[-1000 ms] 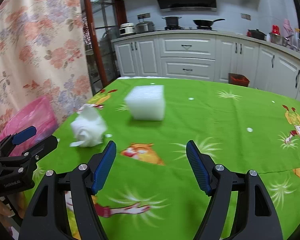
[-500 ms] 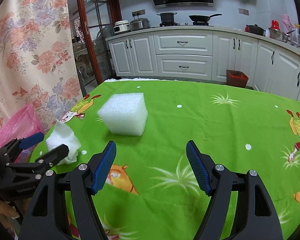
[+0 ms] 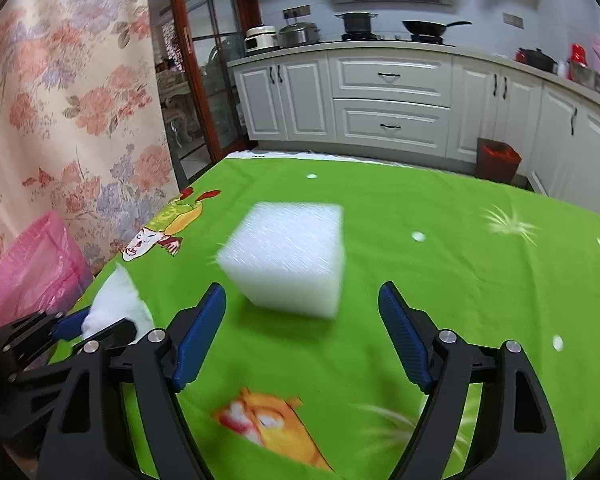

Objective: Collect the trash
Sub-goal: 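Grasp the crumpled white tissue with the left tool while the right tool grasps the white foam block, then carry the tissue and white foam block over the pink bin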

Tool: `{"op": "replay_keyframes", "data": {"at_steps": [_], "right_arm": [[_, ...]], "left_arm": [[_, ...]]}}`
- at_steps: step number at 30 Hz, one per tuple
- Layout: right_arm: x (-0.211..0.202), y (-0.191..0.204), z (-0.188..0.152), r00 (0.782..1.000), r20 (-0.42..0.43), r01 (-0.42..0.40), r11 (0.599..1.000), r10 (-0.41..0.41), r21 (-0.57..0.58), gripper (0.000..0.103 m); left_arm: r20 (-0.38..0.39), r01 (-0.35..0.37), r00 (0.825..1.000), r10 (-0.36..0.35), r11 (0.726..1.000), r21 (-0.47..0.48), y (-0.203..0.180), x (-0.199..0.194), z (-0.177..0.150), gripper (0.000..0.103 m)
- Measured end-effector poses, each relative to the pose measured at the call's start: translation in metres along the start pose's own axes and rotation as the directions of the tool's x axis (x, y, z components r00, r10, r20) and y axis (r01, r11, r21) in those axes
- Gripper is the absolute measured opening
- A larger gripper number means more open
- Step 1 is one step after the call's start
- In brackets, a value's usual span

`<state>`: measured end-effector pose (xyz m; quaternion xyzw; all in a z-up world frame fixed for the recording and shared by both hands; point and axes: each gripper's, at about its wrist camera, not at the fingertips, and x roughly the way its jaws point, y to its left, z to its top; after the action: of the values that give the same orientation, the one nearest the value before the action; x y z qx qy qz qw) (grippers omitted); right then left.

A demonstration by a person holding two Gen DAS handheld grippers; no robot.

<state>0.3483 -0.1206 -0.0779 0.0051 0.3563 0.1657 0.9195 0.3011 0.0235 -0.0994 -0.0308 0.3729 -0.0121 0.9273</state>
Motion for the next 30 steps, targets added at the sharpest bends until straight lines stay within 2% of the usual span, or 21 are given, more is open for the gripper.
{"op": "replay_keyframes", "data": {"at_steps": [4,9,12,18,22,30], "right_arm": [[0.019,0.011,0.010,0.999,-0.033,0.014,1.000,-0.015,-0.014,0.078],[0.041,0.016,0.017,0.992,-0.105,0.067,0.998,-0.068,-0.012,0.078],[0.042,0.013,0.017,0.992,-0.105,0.075,0.997,-0.074,0.010,0.066],[0.016,0.009,0.002,0.996,-0.056,0.065,0.997,-0.064,0.030,0.064],[-0.012,0.012,-0.018,0.998,-0.037,0.056,0.998,-0.055,0.027,0.064],[-0.068,0.015,-0.064,0.999,0.001,0.046,0.998,-0.046,0.052,0.064]], "left_arm": [[0.016,-0.006,1.000,0.006,0.999,-0.042,0.010,-0.005,-0.002,0.033],[0.030,-0.026,0.999,0.027,0.999,-0.031,0.006,-0.010,-0.002,0.033],[0.037,-0.035,0.999,0.036,0.999,-0.025,0.004,-0.012,-0.002,0.033],[0.048,-0.031,0.998,0.034,0.998,-0.047,0.008,-0.014,-0.003,0.033],[0.085,-0.030,0.996,0.032,0.999,-0.031,0.005,-0.023,-0.005,0.033],[0.116,-0.030,0.993,0.035,0.999,-0.043,0.000,-0.059,-0.031,0.033]]}}
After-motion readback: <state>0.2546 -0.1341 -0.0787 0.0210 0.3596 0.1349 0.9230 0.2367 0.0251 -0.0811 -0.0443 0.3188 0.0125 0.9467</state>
